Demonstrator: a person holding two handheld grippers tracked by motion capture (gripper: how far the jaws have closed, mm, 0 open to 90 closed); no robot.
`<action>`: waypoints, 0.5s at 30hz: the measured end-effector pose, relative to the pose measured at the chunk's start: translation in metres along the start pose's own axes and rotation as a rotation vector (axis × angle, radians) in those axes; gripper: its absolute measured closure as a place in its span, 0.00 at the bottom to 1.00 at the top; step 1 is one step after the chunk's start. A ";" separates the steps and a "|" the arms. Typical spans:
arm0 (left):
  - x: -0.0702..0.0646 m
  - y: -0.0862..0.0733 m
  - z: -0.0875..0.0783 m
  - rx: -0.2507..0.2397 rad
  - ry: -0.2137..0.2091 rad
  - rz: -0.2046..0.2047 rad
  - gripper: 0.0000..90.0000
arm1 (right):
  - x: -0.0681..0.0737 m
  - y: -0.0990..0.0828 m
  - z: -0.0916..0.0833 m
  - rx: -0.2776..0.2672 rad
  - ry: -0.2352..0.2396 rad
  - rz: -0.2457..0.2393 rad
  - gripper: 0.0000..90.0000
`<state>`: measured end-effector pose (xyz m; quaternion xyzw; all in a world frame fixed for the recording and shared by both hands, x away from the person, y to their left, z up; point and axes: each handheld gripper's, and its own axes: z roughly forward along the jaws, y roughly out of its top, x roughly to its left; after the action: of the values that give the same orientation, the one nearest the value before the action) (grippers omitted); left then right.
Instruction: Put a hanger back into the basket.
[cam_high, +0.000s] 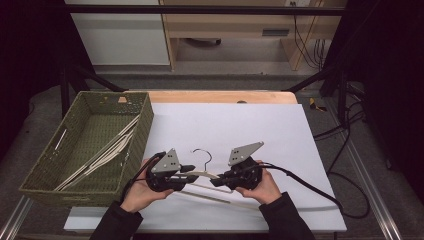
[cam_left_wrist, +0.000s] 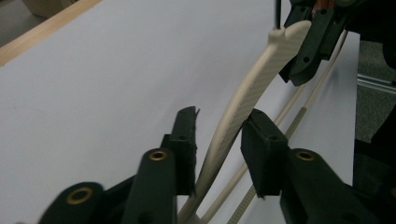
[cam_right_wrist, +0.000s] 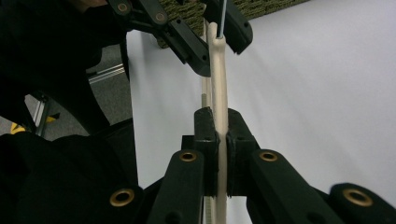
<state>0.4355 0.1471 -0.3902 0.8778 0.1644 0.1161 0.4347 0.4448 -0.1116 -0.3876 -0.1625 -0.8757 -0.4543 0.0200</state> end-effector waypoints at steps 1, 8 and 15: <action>-0.001 0.000 0.000 0.001 -0.002 0.009 0.77 | 0.000 0.000 0.000 0.005 -0.001 -0.004 0.96; -0.005 0.002 -0.004 0.018 -0.009 0.045 0.85 | 0.000 0.000 -0.003 -0.010 -0.042 -0.020 0.91; -0.012 0.005 -0.007 -0.006 -0.068 -0.001 0.93 | 0.001 0.001 -0.009 -0.063 -0.149 -0.066 0.75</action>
<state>0.4233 0.1446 -0.3827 0.8799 0.1496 0.0867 0.4426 0.4431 -0.1180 -0.3808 -0.1676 -0.8649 -0.4687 -0.0653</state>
